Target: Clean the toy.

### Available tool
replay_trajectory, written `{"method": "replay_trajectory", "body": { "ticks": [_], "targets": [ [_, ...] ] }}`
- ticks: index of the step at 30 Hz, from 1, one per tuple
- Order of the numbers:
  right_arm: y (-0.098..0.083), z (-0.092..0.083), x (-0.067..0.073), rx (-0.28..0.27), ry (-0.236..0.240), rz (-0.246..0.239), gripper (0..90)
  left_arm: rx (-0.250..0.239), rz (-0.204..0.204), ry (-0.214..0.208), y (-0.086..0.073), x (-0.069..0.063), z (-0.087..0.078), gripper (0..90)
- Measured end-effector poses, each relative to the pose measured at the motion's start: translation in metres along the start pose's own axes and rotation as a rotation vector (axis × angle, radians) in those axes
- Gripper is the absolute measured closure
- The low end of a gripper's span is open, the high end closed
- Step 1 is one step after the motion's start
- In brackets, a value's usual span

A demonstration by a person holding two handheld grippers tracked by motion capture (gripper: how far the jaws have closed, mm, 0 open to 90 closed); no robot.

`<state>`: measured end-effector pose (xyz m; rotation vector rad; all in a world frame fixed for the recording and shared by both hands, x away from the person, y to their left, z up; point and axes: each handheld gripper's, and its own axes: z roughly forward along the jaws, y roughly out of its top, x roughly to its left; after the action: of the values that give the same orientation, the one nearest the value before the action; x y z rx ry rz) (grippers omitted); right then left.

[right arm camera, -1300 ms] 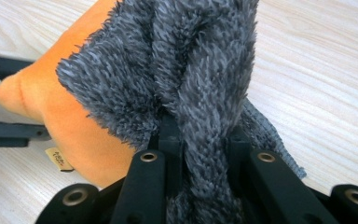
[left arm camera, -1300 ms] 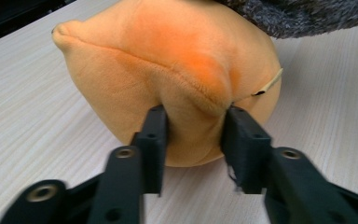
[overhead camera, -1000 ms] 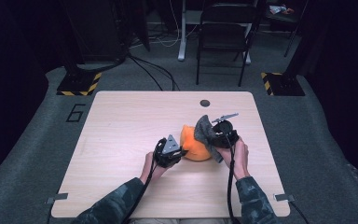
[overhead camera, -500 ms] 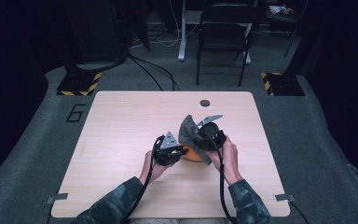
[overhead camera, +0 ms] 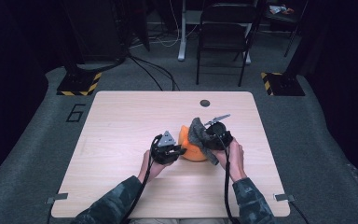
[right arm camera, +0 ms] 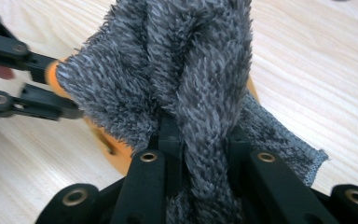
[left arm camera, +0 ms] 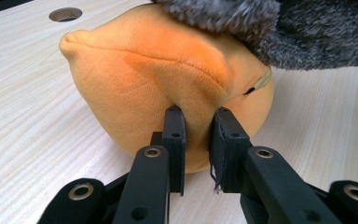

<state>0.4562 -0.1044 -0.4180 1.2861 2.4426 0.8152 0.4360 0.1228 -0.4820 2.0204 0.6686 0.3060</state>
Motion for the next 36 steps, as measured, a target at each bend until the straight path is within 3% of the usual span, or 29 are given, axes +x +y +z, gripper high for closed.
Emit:
{"method": "replay_trajectory", "body": {
  "ticks": [15,23,26,29,33,36],
  "targets": [
    [-0.023,0.017,-0.040,0.070,-0.043,0.091,74.6,0.000,-0.004,-0.007,-0.002,0.003,0.001,76.3],
    [-0.033,0.034,-0.049,0.106,-0.067,0.129,74.6,0.004,0.002,-0.013,-0.002,0.003,0.001,76.4],
    [-0.038,0.041,-0.052,0.148,-0.095,0.122,74.5,0.002,0.003,-0.014,-0.002,0.003,0.001,76.3],
    [-0.040,0.046,-0.056,0.171,-0.091,0.142,74.5,0.001,0.007,-0.013,-0.002,0.003,0.000,76.3],
    [-0.034,0.033,-0.055,0.155,-0.123,0.111,74.6,-0.006,0.008,-0.005,-0.003,0.004,0.000,76.3],
    [-0.025,0.013,-0.053,0.078,-0.097,0.123,74.6,-0.012,0.003,-0.003,-0.003,0.004,0.000,76.4]
  ]
}}
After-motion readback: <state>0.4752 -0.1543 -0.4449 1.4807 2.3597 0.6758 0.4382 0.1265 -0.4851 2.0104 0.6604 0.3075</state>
